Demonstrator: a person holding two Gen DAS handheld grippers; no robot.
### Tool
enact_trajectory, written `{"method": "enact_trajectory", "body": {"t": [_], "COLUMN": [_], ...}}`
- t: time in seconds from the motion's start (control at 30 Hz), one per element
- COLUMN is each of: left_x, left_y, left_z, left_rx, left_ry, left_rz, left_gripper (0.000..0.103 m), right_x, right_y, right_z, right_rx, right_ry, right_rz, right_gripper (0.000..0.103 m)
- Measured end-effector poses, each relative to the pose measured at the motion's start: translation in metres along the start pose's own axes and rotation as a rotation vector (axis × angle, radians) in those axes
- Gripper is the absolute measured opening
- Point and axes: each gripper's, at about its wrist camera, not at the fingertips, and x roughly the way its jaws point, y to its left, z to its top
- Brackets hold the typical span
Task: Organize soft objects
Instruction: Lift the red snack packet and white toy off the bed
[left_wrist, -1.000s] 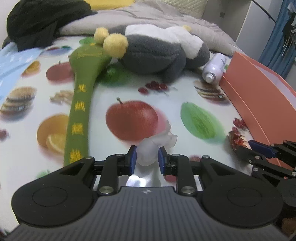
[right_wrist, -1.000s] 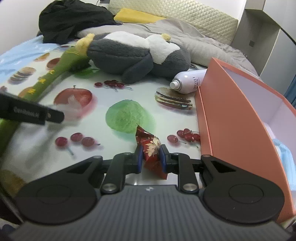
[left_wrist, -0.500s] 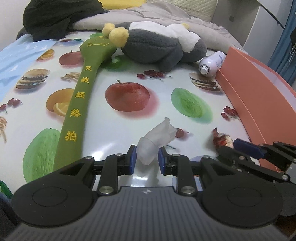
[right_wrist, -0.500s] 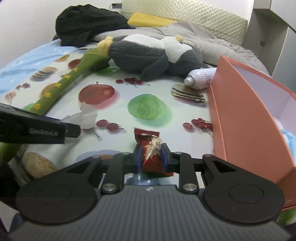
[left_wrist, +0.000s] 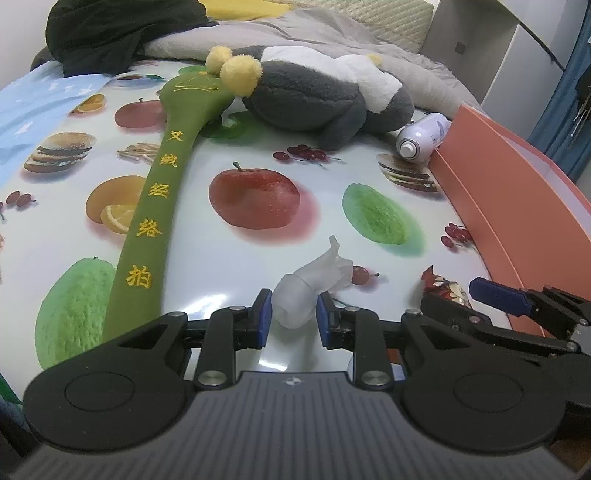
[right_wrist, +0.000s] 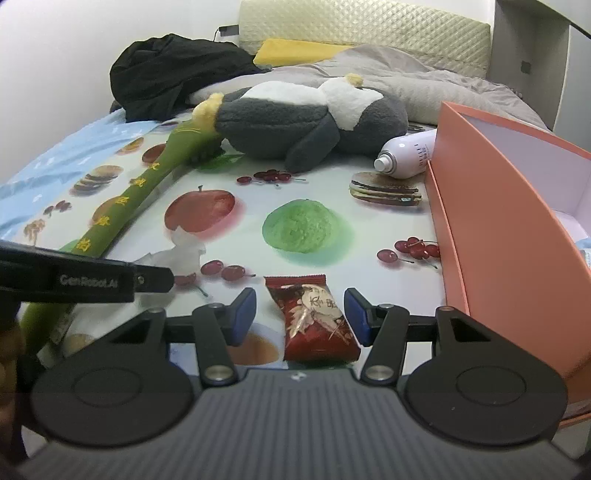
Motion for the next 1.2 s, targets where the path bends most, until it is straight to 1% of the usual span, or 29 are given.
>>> {"method": "enact_trajectory", "body": {"t": [0.13, 0.23, 0.3, 0.43, 0.53, 0.7, 0.8, 0.93, 1.0, 1.2], "left_x": [0.0, 0.0, 0.001, 0.003, 0.004, 0.003, 0.002, -0.003, -0.009, -0.024], "left_y": [0.0, 0.0, 0.0, 0.0, 0.0, -0.009, -0.009, -0.006, -0.008, -0.017], "left_z": [0.001, 0.0, 0.0, 0.001, 0.001, -0.001, -0.001, 0.001, 0.001, 0.001], "left_rx": [-0.002, -0.002, 0.0, 0.009, 0.008, 0.074, 0.068, 0.033, 0.032, 0.008], "left_ry": [-0.001, -0.002, -0.002, 0.0, -0.002, -0.018, -0.016, -0.001, 0.0, 0.019], "left_rz": [-0.002, -0.002, -0.003, -0.005, -0.008, 0.017, 0.013, -0.007, -0.008, -0.033], "left_gripper": [0.03, 0.03, 0.03, 0.031, 0.031, 0.031, 0.031, 0.031, 0.031, 0.031], "right_x": [0.003, 0.006, 0.007, 0.01, 0.014, 0.014, 0.014, 0.007, 0.001, -0.02], "right_y": [-0.006, -0.013, -0.017, -0.02, -0.022, -0.027, -0.025, -0.021, -0.019, -0.014], "right_z": [0.0, 0.0, 0.0, -0.002, -0.004, -0.002, 0.0, 0.006, 0.009, 0.014], "right_rx": [0.015, 0.064, 0.089, 0.117, 0.131, 0.164, 0.162, 0.154, 0.15, 0.164], "right_ry": [-0.006, -0.002, 0.0, 0.011, 0.031, 0.047, 0.057, 0.053, 0.046, 0.06], "right_rz": [0.002, 0.024, 0.021, 0.039, 0.03, 0.043, 0.037, 0.032, 0.027, 0.004], "right_gripper": [0.055, 0.055, 0.055, 0.049, 0.047, 0.043, 0.041, 0.04, 0.04, 0.039]}}
